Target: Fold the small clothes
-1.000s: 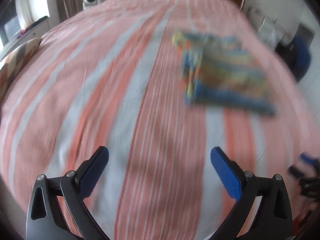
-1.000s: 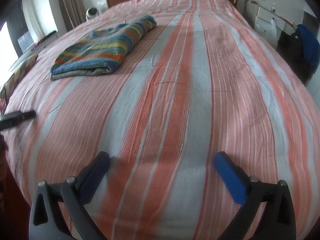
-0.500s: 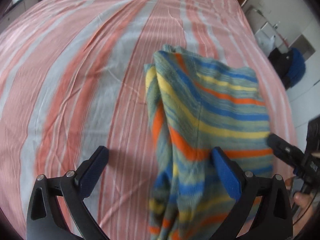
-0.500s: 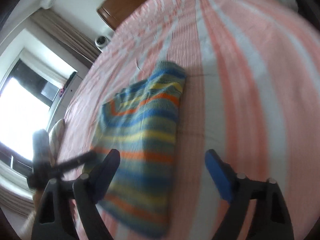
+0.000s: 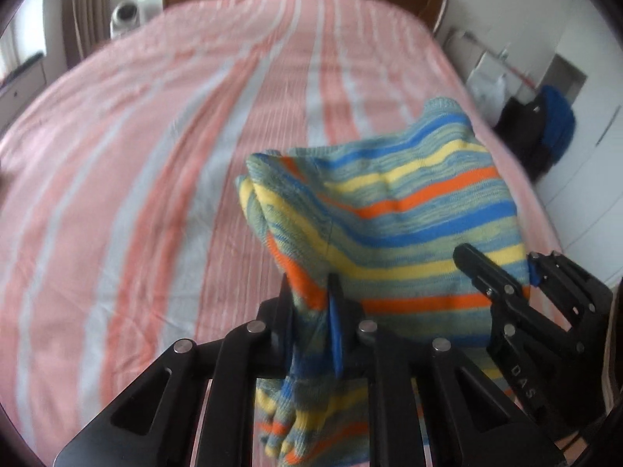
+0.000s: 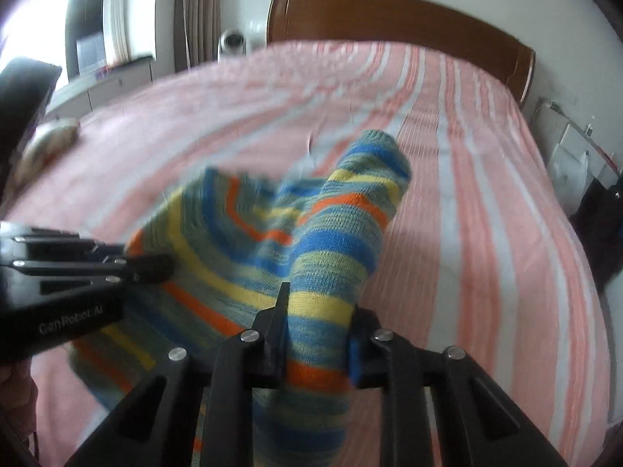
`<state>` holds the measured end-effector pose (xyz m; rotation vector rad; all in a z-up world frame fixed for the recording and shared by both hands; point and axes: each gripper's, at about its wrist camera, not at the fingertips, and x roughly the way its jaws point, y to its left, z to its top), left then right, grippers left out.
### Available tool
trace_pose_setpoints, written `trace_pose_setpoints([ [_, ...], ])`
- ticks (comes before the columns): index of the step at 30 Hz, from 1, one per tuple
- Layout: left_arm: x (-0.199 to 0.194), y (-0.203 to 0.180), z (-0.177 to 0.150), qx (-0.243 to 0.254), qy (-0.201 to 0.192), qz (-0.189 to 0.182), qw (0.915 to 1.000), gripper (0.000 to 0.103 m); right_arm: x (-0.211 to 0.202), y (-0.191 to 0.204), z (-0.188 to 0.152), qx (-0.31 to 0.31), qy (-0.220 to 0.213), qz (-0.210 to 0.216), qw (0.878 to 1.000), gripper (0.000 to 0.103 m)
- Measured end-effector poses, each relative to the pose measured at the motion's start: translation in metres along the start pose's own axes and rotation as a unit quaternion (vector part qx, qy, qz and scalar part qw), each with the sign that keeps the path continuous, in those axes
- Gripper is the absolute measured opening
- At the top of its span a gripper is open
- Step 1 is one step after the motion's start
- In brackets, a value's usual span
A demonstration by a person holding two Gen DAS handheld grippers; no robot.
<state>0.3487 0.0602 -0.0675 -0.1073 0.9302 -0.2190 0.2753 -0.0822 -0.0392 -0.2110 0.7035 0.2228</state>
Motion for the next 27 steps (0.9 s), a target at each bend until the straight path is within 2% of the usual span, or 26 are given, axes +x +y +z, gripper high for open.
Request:
trace_pose_setpoints([
  [3,-0.02,-0.003,0.003,0.001,-0.006,-0.009,0.9999,0.017,-0.026,-0.005,0.016,0.02,-0.025,0.013,0.999,0.023],
  [5,-0.017,-0.002,-0.007,0.001,0.023,-0.003,0.9997,0.039,-0.03,-0.014,0.021,0.046,-0.019,0.027,0.998,0.024],
  [6,-0.015,-0.001,-0.013,0.004,0.029,0.009,0.9995,0.049,-0.027,-0.02,0.017,0.063,0.004,0.035,0.997,0.031],
  [7,-0.015,0.001,-0.023,0.01,0.03,0.029,0.9991,0.063,-0.025,-0.024,0.011,0.075,0.022,0.041,0.996,0.037],
  [9,-0.035,0.003,-0.057,0.034,0.0,0.079,0.9963,0.072,-0.025,-0.038,-0.008,0.094,0.044,0.043,0.994,0.09],
  [10,-0.043,0.002,-0.068,0.04,-0.011,0.092,0.9949,0.081,-0.033,-0.045,-0.021,0.099,0.041,0.04,0.993,0.095],
  [11,-0.055,0.0,-0.082,0.049,-0.027,0.108,0.9926,0.092,-0.041,-0.051,-0.032,0.097,0.038,0.034,0.994,0.096],
  [13,-0.079,-0.006,-0.105,0.057,-0.066,0.138,0.9865,0.103,-0.063,-0.054,-0.057,0.082,0.039,0.019,0.996,0.096],
  [15,-0.101,-0.016,-0.12,0.061,-0.1,0.163,0.9797,0.103,-0.085,-0.055,-0.074,0.078,0.036,0.015,0.996,0.096],
  [19,-0.144,-0.034,-0.146,0.062,-0.107,0.217,0.9682,0.103,-0.151,-0.048,-0.096,0.082,0.018,0.014,0.996,0.096],
  [21,-0.163,-0.042,-0.16,0.061,-0.12,0.224,0.9652,0.103,-0.182,-0.044,-0.103,0.079,0.009,0.007,0.997,0.103],
  [23,-0.178,-0.046,-0.175,0.067,-0.098,0.228,0.9663,0.103,-0.208,-0.035,-0.113,0.07,0.009,0.003,0.997,0.103],
  [25,-0.183,-0.05,-0.183,0.066,-0.065,0.206,0.9741,0.103,-0.228,-0.024,-0.124,0.064,0.016,-0.004,0.998,0.103],
  [26,-0.187,-0.05,-0.187,0.052,-0.055,0.182,0.9803,0.103,-0.233,-0.021,-0.13,0.066,0.019,-0.003,0.998,0.103],
  [27,-0.191,-0.05,-0.19,0.041,-0.052,0.171,0.983,0.103,-0.238,-0.017,-0.137,0.073,0.025,0.004,0.997,0.103],
])
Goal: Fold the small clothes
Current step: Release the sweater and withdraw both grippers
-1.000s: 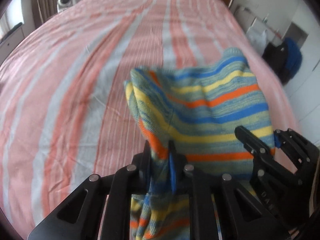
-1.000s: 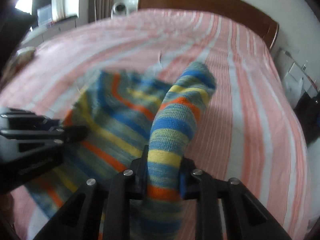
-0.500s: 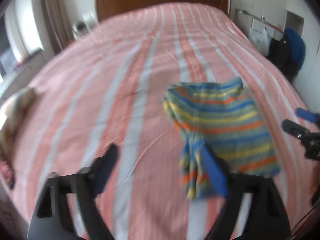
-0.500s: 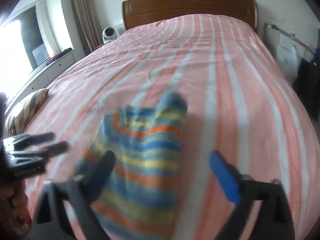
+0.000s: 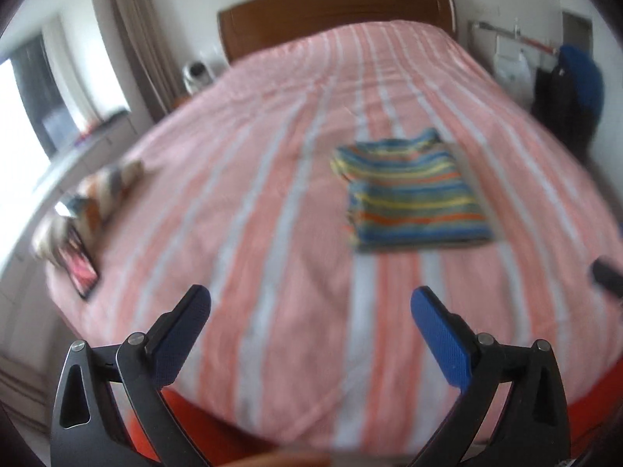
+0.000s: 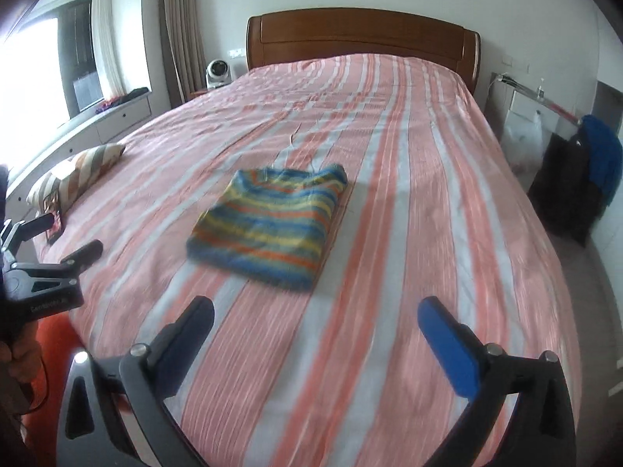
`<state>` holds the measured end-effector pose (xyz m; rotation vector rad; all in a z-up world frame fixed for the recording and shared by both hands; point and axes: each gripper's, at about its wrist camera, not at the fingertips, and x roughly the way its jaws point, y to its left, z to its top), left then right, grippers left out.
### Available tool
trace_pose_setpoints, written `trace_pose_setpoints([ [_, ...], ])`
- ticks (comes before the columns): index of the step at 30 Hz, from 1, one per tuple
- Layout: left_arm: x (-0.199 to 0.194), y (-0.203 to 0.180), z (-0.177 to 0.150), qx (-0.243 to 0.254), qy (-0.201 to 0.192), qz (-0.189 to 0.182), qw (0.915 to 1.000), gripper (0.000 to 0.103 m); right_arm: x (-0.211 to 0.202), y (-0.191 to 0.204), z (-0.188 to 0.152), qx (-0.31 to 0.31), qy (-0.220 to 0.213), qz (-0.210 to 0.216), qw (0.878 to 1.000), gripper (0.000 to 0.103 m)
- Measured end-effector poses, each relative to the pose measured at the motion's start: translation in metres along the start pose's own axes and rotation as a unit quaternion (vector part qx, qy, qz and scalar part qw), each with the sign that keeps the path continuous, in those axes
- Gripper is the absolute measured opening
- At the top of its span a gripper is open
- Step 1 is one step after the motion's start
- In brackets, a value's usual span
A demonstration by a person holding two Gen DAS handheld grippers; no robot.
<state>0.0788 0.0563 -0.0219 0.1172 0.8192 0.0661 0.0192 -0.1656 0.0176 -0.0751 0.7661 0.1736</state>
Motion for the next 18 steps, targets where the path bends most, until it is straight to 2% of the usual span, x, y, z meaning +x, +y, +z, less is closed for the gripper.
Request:
trace_pose_setpoints([
  [4,-0.009,-0.001,-0.005,-0.02,0.011,-0.019,0.9996,0.103,-0.007,0.006,-0.014,0.017,0.015,0.016,1.0,0.103],
  [10,-0.017,-0.008,-0.009,-0.006,-0.003,-0.004,1.0,0.103,-0.016,0.015,-0.012,-0.003,0.002,-0.017,1.0,0.103],
  [18,-0.026,-0.015,-0.014,-0.006,-0.02,-0.021,0.9996,0.103,-0.025,0.018,-0.014,-0.008,-0.008,-0.021,1.0,0.103],
])
